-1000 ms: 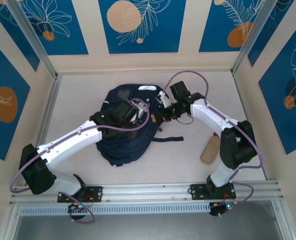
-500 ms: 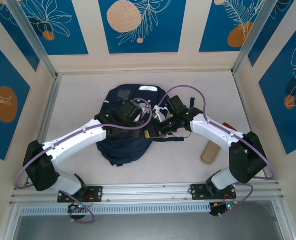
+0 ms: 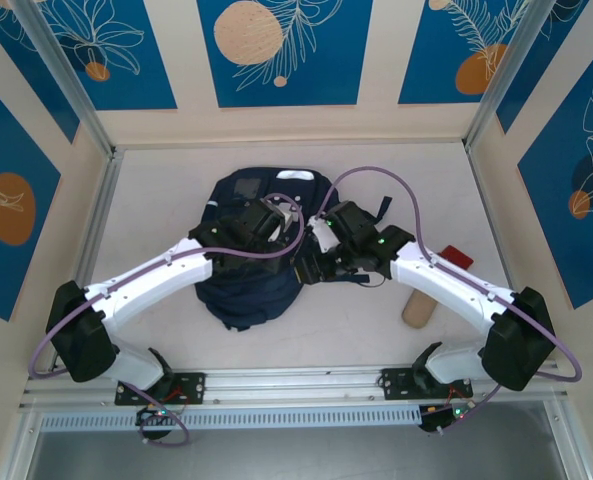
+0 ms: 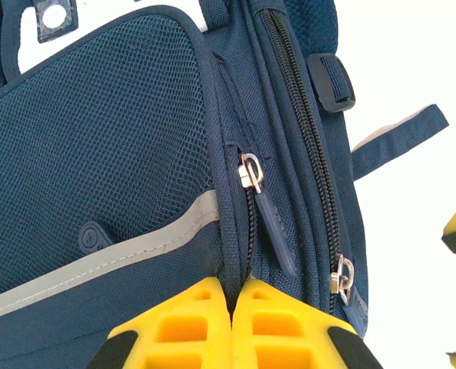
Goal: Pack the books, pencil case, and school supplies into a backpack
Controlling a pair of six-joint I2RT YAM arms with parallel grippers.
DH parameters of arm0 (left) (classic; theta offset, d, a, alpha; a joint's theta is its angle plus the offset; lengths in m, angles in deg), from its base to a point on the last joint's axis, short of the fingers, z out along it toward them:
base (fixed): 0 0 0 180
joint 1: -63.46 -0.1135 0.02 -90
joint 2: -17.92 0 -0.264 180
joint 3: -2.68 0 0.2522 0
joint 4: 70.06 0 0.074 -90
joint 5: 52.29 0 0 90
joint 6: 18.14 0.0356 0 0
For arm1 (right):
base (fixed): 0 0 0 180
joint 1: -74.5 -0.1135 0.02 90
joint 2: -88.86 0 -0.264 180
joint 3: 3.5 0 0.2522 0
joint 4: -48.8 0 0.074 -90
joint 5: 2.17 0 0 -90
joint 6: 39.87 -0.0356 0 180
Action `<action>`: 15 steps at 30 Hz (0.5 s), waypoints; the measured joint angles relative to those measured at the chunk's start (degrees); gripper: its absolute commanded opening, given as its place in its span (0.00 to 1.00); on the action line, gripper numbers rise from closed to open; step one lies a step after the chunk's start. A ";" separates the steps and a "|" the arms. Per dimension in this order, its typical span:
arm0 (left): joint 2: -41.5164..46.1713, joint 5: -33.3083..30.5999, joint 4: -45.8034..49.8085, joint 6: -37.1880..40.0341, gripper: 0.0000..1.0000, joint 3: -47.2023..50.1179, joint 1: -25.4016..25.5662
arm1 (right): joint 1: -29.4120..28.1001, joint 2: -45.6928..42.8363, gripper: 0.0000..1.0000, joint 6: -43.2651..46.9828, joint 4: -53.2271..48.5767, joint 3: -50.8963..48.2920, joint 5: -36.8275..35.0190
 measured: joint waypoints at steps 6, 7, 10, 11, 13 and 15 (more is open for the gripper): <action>0.00 0.02 0.07 -0.61 0.00 -1.11 -0.13 | -1.11 -0.02 0.48 0.28 7.13 -3.50 -1.27; 0.00 0.02 0.07 -0.61 0.00 -1.20 -0.13 | -0.98 -0.02 0.48 0.26 8.07 -4.04 -1.11; 0.00 0.02 0.13 -0.63 0.00 -1.31 -0.15 | -0.59 0.50 0.46 0.26 10.29 -4.17 -0.81; 0.00 0.02 0.13 -0.63 0.00 -1.33 -0.15 | -0.55 0.79 0.45 0.26 10.86 -4.15 -0.70; 0.00 0.02 0.17 -0.63 0.00 -1.44 -0.15 | -0.48 1.60 0.43 0.28 11.87 -4.13 -0.57; 0.00 0.04 0.22 -0.63 0.00 -1.49 -0.15 | -0.39 2.51 0.41 0.28 12.41 -4.13 -0.42</action>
